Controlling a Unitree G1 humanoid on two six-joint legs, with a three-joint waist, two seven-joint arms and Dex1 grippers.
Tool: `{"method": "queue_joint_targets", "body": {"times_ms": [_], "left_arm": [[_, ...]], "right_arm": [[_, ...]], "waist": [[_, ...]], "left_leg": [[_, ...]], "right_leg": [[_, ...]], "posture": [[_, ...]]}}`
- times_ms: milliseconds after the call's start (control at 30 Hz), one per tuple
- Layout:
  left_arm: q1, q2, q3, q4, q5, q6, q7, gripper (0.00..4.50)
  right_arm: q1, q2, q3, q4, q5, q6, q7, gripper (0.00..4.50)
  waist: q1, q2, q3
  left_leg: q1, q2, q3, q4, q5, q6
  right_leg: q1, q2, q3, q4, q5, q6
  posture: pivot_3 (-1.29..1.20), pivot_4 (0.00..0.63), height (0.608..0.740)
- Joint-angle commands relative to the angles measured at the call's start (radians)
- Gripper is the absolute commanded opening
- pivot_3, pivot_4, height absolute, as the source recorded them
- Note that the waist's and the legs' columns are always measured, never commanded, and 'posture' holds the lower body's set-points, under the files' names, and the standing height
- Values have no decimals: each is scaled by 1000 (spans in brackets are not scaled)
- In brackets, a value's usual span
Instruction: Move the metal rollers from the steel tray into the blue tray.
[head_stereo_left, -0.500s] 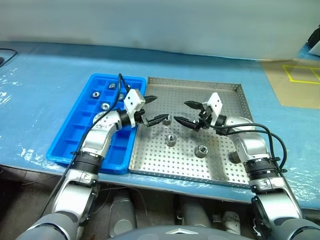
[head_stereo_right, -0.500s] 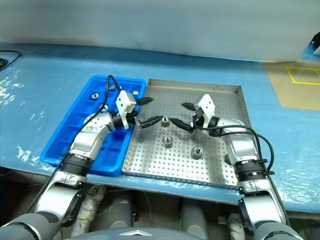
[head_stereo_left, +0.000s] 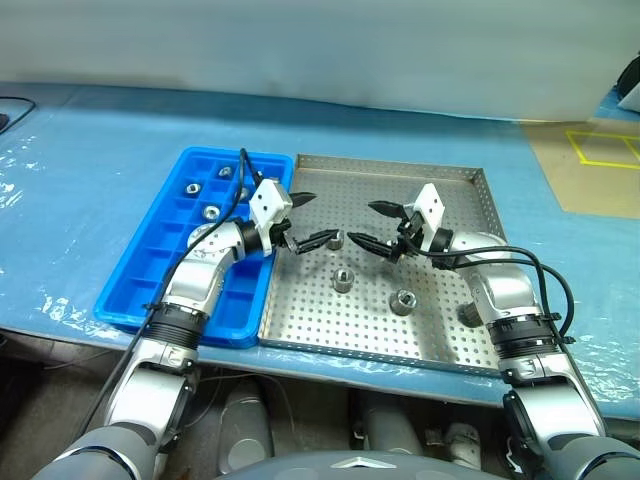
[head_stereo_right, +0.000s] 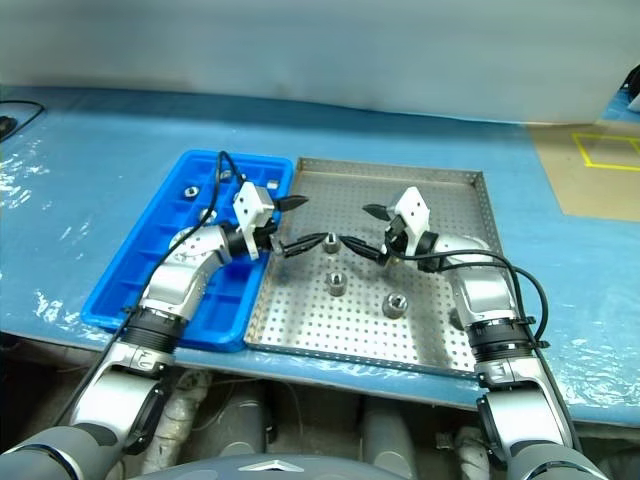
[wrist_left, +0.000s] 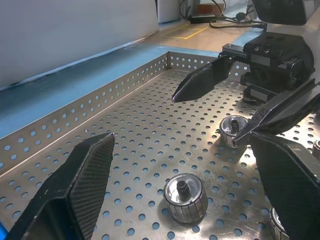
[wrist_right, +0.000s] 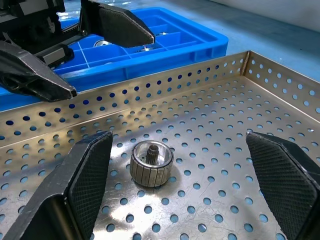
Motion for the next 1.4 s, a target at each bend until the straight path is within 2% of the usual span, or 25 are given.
{"method": "queue_joint_targets", "body": {"times_ms": [33,600,733,1167,1400], "left_arm": [[-25,-10,3,-8,-8,-21,3,4500],[-62,-24,-3,78,3,-59,-13,4500],[-80,-1,-32,113,37,6,-20,4500],[-288,-7,-107,378,152,7,-63,4500],[-411,-60,-155,582,238,-36,-68,4500]], "right_arm": [[-18,-14,-14,-56,12,6,-4,4466],[19,-53,-38,-111,24,38,-20,4466],[39,-59,-41,-131,18,37,-32,4466],[209,-101,-111,-296,25,110,-135,4466],[311,-113,-156,-394,32,140,-199,4466]], "waist": [[0,0,0],[-3,0,0],[-3,0,0],[-17,0,0],[-45,0,0]], "left_leg": [[0,0,0,0,0,0],[0,0,0,1,0,0],[0,0,0,2,0,0],[3,0,0,2,0,1],[2,-1,1,2,-2,2]], "right_leg": [[0,0,0,0,0,0],[0,0,0,1,0,0],[0,0,0,1,0,0],[3,0,4,0,0,0],[4,1,6,-3,0,0]], "posture": [[-173,150,740],[-223,150,740],[-250,150,740],[-434,150,740],[-537,150,740]]}}
